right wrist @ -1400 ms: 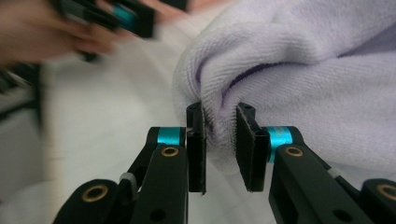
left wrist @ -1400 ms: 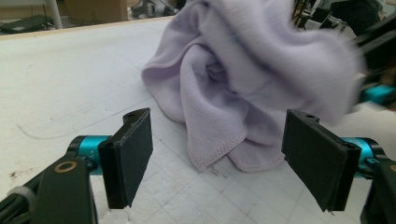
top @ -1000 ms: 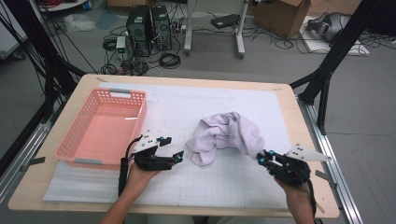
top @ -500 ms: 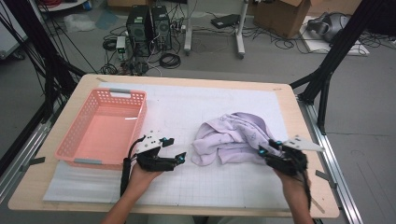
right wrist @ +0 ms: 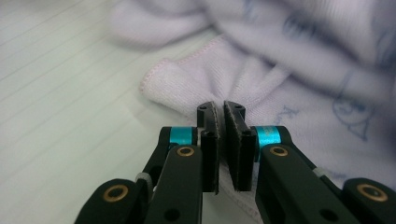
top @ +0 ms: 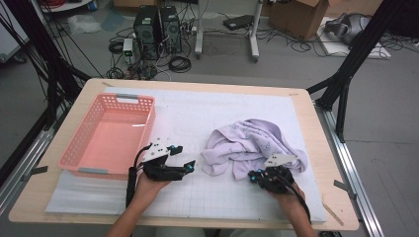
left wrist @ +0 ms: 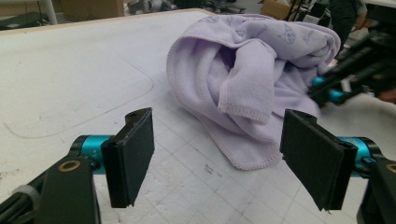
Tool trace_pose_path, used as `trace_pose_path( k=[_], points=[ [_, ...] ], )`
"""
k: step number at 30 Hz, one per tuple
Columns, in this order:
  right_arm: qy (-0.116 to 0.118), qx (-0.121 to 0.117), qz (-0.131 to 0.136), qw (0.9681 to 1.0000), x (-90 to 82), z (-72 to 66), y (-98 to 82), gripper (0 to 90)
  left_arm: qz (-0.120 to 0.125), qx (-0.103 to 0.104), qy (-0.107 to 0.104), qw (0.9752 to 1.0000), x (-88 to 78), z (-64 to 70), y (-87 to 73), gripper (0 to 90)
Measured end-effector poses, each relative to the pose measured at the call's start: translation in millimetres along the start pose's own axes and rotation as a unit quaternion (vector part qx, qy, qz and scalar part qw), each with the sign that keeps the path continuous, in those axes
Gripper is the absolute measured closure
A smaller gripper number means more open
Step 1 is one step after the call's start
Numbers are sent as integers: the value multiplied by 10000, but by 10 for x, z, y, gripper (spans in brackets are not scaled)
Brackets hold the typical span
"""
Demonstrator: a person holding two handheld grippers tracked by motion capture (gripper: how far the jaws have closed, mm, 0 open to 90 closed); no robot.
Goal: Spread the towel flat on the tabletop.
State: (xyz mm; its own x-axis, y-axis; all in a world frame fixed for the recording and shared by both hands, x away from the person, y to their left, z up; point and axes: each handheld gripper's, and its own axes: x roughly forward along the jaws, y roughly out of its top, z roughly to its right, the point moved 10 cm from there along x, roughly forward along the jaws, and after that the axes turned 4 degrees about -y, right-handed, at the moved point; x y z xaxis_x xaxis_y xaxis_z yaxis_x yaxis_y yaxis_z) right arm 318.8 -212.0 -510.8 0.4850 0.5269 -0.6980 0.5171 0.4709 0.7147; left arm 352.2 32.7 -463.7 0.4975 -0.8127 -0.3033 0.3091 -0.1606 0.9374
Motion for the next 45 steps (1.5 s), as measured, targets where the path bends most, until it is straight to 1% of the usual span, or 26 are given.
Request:
trace_pose_path(
  k=[3, 6, 8, 11, 12, 13, 15, 17, 19, 22, 23, 25, 26, 28, 30, 32, 34, 35, 37, 38, 39, 41, 42, 43, 44, 45],
  points=[
    [294, -129, -56, 9995, -282, -119, -228, 850, -30, 19, -20, 10000, 18, 7, -4, 272],
    [495, -308, -83, 9983, -560, -215, -445, 851, -52, 34, -36, 10000, 37, 12, -1, 291],
    [565, -333, -113, 9978, -737, -247, -594, 851, -43, 33, -78, 10000, 57, 14, 16, 304],
    [576, -187, 37, 9982, -967, -217, -726, 831, -48, 23, -112, 9999, 118, 24, 53, 321],
    [477, -105, 199, 9986, -1020, -170, -716, 774, -43, 51, -110, 9999, 143, 27, 65, 327],
    [397, 82, 389, 9984, -1068, -121, -681, 720, -116, 102, -121, 9998, 178, 26, 69, 335],
    [221, 268, 717, 9968, -1132, -25, -578, 655, -242, 102, -174, 9995, 265, 28, 97, 334],
    [24, 381, 926, 9950, -1140, 60, -459, 617, -333, 128, -235, 9991, 371, 40, 143, 334],
    [-168, 364, 1005, 9941, -1105, 129, -346, 596, -508, 207, -302, 9980, 498, 61, 185, 331],
    [-394, 385, 1126, 9921, -1016, 228, -202, 569, -601, 235, -393, 9971, 714, 112, 297, 323],
    [-488, 427, 1134, 9914, -982, 265, -176, 554, -642, 229, -375, 9970, 793, 118, 328, 318],
    [-676, 553, 1166, 9893, -925, 334, -149, 536, -949, 228, -300, 9948, 972, 101, 353, 251],
    [-752, 610, 1165, 9884, -902, 363, -150, 529, -1037, 188, -271, 9941, 1063, 94, 368, 228],
    [-798, 661, 1186, 9875, -874, 389, -158, 525, -1256, 105, -188, 9918, 1246, 86, 371, 228],
    [-799, 657, 1170, 9877, -863, 388, -171, 523, -1553, 89, -96, 9878, 1434, 90, 340, 226],
    [-804, 640, 1151, 9880, -865, 387, -187, 523, -1800, 154, -104, 9835, 1613, 132, 320, 220],
    [-805, 702, 1169, 9874, -868, 404, -194, 522, -1885, 176, 6, 9819, 1778, 162, 344, 219],
    [-820, 709, 1193, 9869, -867, 421, -194, 520, -1966, 224, 24, 9802, 1851, 184, 340, 219],
    [-818, 718, 1200, 9868, -866, 436, -200, 516, -2281, 483, 41, 9724, 1969, 227, 277, 212],
    [-802, 731, 1206, 9867, -863, 437, -203, 515, -2388, 607, 69, 9691, 2013, 243, 253, 198],
    [-803, 734, 1203, 9868, -864, 440, -207, 512, -2431, 689, 173, 9674, 2045, 238, 248, 207],
    [-792, 737, 1208, 9868, -866, 444, -211, 512, -2415, 783, 276, 9669, 2068, 215, 260, 296],
    [-792, 745, 1220, 9866, -867, 446, -211, 512, -2391, 864, 356, 9665, 2052, 180, 279, 405],
    [-787, 762, 1217, 9865, -868, 447, -214, 511, -2376, 890, 325, 9667, 2026, 149, 295, 532],
    [-782, 754, 1226, 9865, -867, 452, -217, 510, -2300, 753, 253, 9699, 2005, 120, 316, 604],
    [-780, 781, 1214, 9864, -868, 451, -225, 509, -2221, 633, 220, 9727, 1973, 78, 343, 642]
  ],
)
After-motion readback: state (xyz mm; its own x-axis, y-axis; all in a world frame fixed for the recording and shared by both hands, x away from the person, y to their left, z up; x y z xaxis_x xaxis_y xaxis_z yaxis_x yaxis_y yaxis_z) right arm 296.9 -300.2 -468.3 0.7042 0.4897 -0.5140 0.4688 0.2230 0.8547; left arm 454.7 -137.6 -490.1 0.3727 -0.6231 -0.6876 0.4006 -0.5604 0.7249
